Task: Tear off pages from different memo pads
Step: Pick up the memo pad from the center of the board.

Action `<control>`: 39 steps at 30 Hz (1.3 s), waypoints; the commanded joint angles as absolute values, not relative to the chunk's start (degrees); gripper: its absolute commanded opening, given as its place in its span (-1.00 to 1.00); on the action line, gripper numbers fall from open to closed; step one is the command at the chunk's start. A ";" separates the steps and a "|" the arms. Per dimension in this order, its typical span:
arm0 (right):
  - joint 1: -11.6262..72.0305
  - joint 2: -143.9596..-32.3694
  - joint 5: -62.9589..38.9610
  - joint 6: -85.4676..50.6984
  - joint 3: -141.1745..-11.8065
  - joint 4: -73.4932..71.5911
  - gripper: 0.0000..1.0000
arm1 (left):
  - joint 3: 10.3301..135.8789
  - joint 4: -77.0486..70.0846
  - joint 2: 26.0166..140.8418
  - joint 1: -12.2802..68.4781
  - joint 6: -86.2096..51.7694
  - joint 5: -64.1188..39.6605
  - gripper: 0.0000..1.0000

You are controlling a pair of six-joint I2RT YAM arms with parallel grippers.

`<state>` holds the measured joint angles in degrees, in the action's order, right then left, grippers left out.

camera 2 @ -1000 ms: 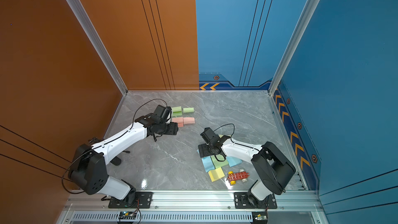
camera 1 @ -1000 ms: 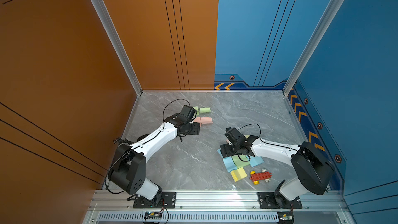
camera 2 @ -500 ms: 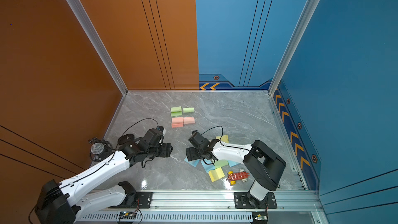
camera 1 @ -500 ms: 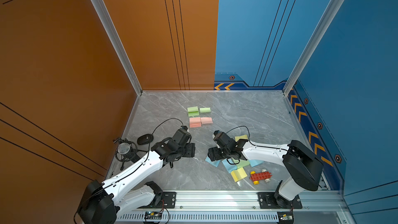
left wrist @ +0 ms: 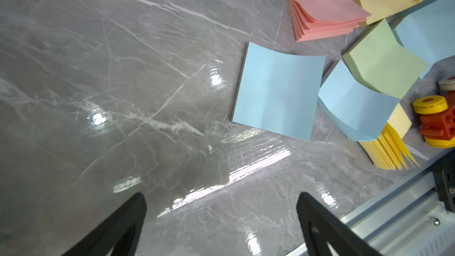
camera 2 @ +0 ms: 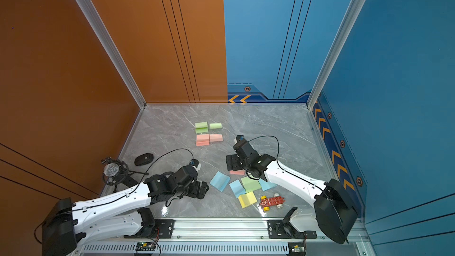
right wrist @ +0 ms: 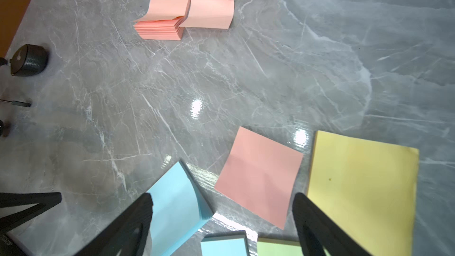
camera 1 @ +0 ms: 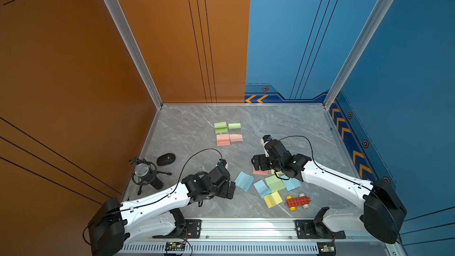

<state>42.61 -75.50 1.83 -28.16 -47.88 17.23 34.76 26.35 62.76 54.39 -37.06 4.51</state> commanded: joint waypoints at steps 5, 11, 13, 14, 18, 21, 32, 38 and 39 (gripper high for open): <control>41.06 -72.40 1.82 -24.47 -44.61 19.39 0.88 | 41.56 23.91 70.36 51.72 -27.94 -3.06 0.97; 40.59 -71.47 2.16 -24.17 -44.21 19.67 0.99 | 44.65 23.91 75.49 49.68 -25.45 -6.18 0.97; 40.53 -69.70 3.86 -24.66 -44.29 20.16 1.00 | 45.53 23.91 77.16 49.66 -24.97 -6.75 0.97; 38.26 -68.71 4.65 -25.29 -44.23 20.24 1.00 | 45.74 23.96 77.77 49.66 -24.90 -6.93 0.97; 33.38 -63.88 3.93 -29.26 -43.22 20.29 1.00 | 46.82 23.91 80.00 49.74 -24.01 -7.81 0.97; 31.34 -61.33 1.76 -27.82 -42.80 20.20 1.00 | 47.81 23.90 82.43 49.75 -23.30 -8.55 0.97; 31.29 -57.66 1.58 -25.67 -40.52 20.54 0.99 | 50.78 23.95 87.50 49.57 -22.32 -8.75 0.98; 31.27 -57.97 1.08 -25.62 -39.89 20.26 0.99 | 50.67 23.95 88.58 49.48 -22.50 -8.27 0.92; 31.29 -58.01 1.05 -25.58 -39.88 20.20 0.99 | 50.71 23.99 88.75 49.48 -22.50 -8.11 0.92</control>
<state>31.44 -58.54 1.56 -26.76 -40.42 19.00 49.60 23.53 87.81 49.91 -23.33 -7.77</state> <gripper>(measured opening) 0.997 0.962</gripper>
